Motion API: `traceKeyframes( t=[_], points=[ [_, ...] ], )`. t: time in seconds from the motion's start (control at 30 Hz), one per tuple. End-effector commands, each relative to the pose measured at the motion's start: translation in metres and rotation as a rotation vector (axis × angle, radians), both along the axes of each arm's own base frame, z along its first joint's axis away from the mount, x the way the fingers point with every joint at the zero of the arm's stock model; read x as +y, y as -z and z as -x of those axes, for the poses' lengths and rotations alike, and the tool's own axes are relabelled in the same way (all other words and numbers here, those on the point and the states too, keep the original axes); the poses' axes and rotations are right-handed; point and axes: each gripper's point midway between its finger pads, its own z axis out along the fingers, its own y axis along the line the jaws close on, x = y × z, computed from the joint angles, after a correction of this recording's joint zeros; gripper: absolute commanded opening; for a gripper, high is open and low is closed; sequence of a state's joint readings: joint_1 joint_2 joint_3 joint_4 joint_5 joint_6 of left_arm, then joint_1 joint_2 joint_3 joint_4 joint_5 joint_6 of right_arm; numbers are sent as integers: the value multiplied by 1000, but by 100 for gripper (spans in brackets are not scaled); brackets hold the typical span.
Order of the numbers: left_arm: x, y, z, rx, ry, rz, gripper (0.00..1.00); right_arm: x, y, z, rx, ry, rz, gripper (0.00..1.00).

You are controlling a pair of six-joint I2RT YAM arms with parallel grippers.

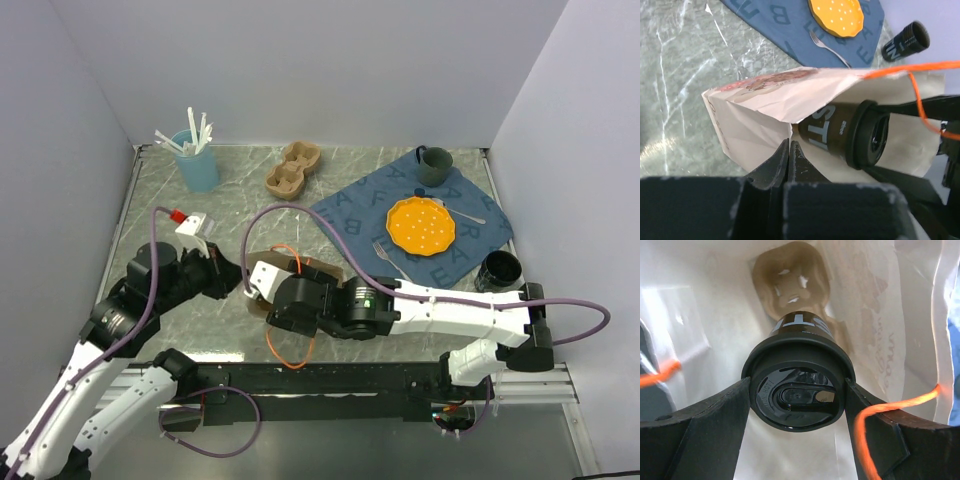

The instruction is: Pack the takeout coffee

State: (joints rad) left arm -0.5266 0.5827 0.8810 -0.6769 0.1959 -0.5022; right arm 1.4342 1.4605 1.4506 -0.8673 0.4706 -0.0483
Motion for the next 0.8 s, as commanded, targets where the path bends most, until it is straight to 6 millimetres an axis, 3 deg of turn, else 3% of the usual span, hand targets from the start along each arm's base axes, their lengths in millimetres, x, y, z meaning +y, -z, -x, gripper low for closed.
traceKeyframes(
  t=[0.0, 0.03, 0.13, 0.2, 0.33, 0.4, 0.53, 0.67, 0.7, 0.73, 0.77],
  points=[
    [-10, -23, -13, -131, 73, -33, 1, 4, -32, -16, -111, -70, -73, 53],
    [-10, -15, -13, -128, 81, -44, 1, 6, -32, -19, -119, -82, -74, 54],
    [-14, -24, -12, -223, 116, -13, 1, 0, -30, -34, -106, -66, -63, 54],
    [-12, -41, -15, -320, 93, 20, 1, -4, -32, -43, -94, -76, -89, 54],
    [-15, -35, -24, -407, 108, -8, 1, -5, -41, -57, -89, -89, -96, 54],
    [-17, -39, -29, -471, 120, -19, 1, -6, -33, -61, -78, -91, -67, 54],
    [-25, -38, -27, -496, 174, -13, 1, 2, -25, -54, -40, -127, -59, 54],
    [-28, -20, -29, -417, 200, -58, 2, 7, -25, -54, -31, -118, -84, 53],
    [-24, -27, -30, -406, 174, -59, 6, 9, -27, -56, -40, -114, -102, 53],
    [-19, -14, -31, -308, 132, -74, 25, 8, -22, -55, -36, -111, -100, 53],
    [-11, -12, -36, -271, 66, -89, 36, 9, -22, -55, -34, -112, -106, 53]
  ],
)
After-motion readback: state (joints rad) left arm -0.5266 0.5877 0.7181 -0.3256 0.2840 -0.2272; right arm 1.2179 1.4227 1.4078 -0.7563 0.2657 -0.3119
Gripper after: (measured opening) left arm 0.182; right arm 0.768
